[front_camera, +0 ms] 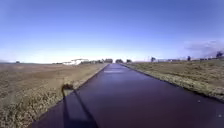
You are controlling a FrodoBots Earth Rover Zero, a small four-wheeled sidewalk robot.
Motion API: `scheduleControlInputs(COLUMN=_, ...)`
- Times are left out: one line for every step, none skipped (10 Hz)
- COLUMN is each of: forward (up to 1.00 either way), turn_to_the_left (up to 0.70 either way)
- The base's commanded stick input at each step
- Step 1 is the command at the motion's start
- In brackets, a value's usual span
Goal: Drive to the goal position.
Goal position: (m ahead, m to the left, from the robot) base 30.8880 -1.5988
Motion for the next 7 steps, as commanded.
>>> scheduleControlInputs(forward=1.00, turn_to_the_left=0.00)
scheduleControlInputs(forward=1.00, turn_to_the_left=0.00)
scheduleControlInputs(forward=1.00, turn_to_the_left=0.00)
scheduleControlInputs(forward=1.00, turn_to_the_left=0.00)
scheduleControlInputs(forward=1.00, turn_to_the_left=0.00)
scheduleControlInputs(forward=1.00, turn_to_the_left=0.00)
scheduleControlInputs(forward=1.00, turn_to_the_left=0.00)
